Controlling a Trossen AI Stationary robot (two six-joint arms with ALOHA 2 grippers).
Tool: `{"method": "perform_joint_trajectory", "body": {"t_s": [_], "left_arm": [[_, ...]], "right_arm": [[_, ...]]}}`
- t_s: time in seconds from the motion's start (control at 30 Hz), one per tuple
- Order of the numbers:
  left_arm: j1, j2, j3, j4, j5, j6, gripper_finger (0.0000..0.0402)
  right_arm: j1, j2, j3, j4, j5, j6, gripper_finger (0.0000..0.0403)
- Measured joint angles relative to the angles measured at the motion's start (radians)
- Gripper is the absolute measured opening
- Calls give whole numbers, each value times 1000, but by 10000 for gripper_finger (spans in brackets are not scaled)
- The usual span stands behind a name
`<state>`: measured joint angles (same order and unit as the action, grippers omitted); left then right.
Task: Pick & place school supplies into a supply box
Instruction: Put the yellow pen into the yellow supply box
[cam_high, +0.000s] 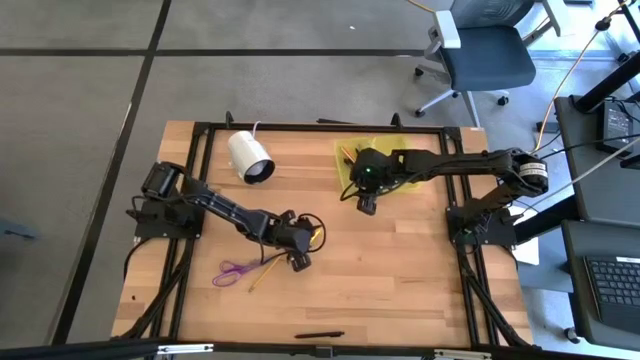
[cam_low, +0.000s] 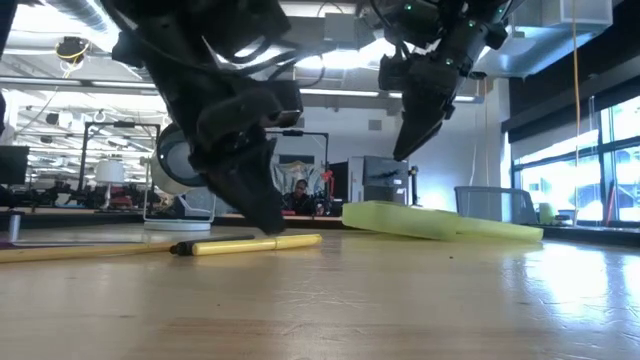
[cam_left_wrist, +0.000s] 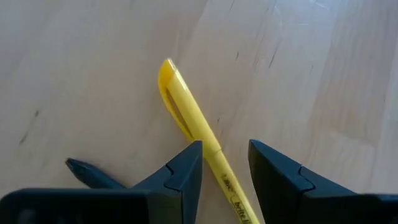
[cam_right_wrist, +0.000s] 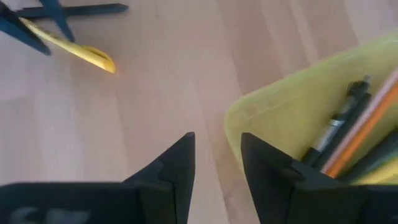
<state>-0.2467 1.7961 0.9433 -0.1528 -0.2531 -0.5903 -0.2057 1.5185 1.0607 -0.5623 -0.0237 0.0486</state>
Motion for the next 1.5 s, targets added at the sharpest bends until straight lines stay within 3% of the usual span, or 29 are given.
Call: {"method": "perform_joint_trajectory", "body": {"t_s": [0.43,0.6,0.8,1.1,1.5], "left_arm": [[0,54,3,-17,-5,-10,98],[0,55,3,-24,2,25,57],[0,56,3,-26,1,62,17],[6,35,-1,-6,-4,95,18],[22,18,-3,151,43,168,18]], "right_arm": [[2,0,0,-6,3,-8,134],[52,0,-50,10,-105,-118,134],[168,0,-259,365,-116,-94,134],[304,0,-493,993,-116,-102,134],[354,0,-518,1068,-97,-142,134]]}}
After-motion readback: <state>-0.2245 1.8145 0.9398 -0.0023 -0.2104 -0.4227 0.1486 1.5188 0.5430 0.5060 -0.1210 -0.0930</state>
